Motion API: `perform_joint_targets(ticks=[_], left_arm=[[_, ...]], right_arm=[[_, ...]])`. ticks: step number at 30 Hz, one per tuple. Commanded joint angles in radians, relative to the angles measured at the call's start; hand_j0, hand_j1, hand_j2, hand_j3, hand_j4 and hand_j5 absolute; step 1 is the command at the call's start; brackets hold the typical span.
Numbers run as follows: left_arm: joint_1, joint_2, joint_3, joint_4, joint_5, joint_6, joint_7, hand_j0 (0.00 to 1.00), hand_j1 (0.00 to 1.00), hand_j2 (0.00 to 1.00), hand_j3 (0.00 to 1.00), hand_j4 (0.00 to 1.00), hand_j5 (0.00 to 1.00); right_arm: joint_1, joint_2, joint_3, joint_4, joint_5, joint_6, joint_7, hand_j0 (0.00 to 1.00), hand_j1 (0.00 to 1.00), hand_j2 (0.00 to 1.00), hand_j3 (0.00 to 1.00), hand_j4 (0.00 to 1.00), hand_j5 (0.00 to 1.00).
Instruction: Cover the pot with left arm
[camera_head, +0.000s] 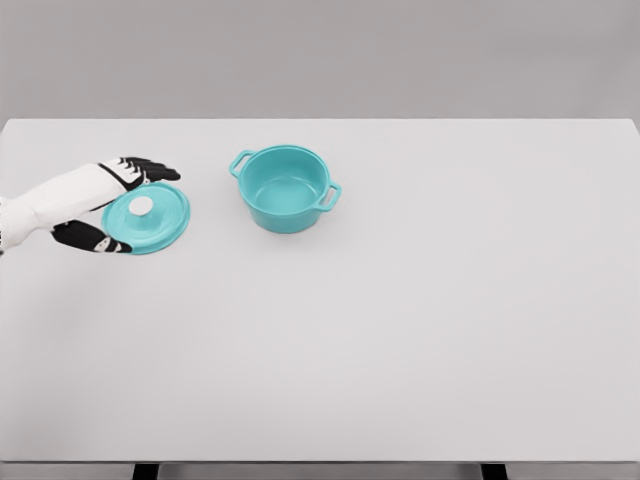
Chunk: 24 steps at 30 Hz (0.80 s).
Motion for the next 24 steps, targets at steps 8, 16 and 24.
perform_joint_targets(ticks=[8,16,24], left_arm=[[0.026,-0.002,-0.005,0.009,0.305,0.001,0.001,1.00,1.00,1.00,1.00,1.00,1.00],[0.117,-0.103,0.006,0.049,0.598,0.001,0.048,1.00,1.00,1.00,1.00,1.00,1.00],[0.035,-0.152,-0.005,0.242,0.405,0.101,0.047,1.00,1.00,1.00,1.00,1.00,1.00]], right_arm=[[0.000,0.000,-0.003,0.001,-0.001,-0.001,0.000,1.00,1.00,1.00,1.00,1.00,1.00],[0.000,0.000,-0.003,0.001,-0.001,0.001,0.000,1.00,1.00,1.00,1.00,1.00,1.00],[0.000,0.000,-0.003,0.001,-0.001,0.001,0.000,1.00,1.00,1.00,1.00,1.00,1.00]])
